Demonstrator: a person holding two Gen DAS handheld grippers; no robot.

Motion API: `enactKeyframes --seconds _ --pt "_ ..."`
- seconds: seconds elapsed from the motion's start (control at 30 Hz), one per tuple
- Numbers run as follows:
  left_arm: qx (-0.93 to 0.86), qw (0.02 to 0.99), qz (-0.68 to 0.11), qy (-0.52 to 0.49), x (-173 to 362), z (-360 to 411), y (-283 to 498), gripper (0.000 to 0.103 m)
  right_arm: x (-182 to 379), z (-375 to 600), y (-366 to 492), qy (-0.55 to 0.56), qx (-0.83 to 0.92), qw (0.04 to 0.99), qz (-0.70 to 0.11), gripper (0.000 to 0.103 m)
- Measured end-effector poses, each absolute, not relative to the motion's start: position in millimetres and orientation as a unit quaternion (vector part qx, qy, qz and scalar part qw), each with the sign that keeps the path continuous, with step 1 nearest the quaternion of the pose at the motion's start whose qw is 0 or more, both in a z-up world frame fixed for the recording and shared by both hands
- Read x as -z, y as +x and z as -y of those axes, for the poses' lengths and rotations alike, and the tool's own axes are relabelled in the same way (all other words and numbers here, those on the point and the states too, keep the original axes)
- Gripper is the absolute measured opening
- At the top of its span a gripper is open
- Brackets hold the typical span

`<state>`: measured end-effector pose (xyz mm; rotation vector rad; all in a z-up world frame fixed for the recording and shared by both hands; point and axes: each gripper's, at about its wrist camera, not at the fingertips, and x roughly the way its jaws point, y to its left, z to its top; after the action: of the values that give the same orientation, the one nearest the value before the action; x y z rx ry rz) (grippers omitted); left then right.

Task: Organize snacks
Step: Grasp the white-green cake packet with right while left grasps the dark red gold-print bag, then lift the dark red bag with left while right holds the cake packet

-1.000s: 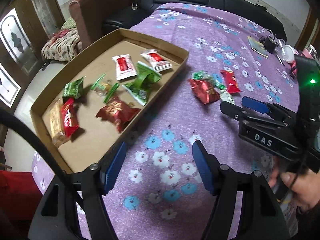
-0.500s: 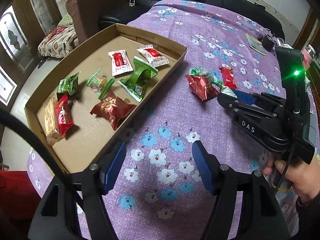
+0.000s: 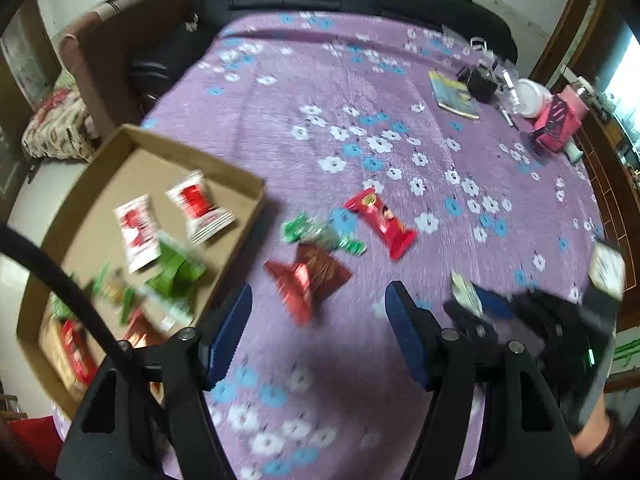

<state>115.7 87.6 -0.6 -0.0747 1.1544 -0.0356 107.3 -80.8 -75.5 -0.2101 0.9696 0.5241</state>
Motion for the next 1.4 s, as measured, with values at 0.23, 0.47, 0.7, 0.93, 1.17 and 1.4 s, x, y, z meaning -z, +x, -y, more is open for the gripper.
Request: enactKeyframes --seconds 0.23,0.47,0.7,0.93,1.17,1.4 --pt "0.007 0.793 -0.605 -0.073 32 -87 155 0.070 76 85 108 -0.085 -0.248 0.848 -0.460 0.021" --pt "0.008 0.785 -0.611 -0.108 47 -94 159 0.056 77 87 109 -0.076 -0.250 0.848 -0.461 0.021" --pt "0.019 0.773 -0.614 -0.159 52 -102 154 0.048 78 87 110 -0.073 -0.249 0.849 -0.461 0.021" --pt "0.026 0.784 -0.606 -0.136 47 -90 136 0.026 77 91 101 -0.075 -0.244 0.850 -0.461 0.021" --pt "0.043 0.786 -0.605 -0.122 54 -82 123 0.022 77 98 97 -0.061 -0.239 0.851 -0.463 0.022" --pt "0.066 0.766 -0.623 -0.143 60 -82 136 0.055 77 96 99 -0.063 -0.235 0.849 -0.470 0.022"
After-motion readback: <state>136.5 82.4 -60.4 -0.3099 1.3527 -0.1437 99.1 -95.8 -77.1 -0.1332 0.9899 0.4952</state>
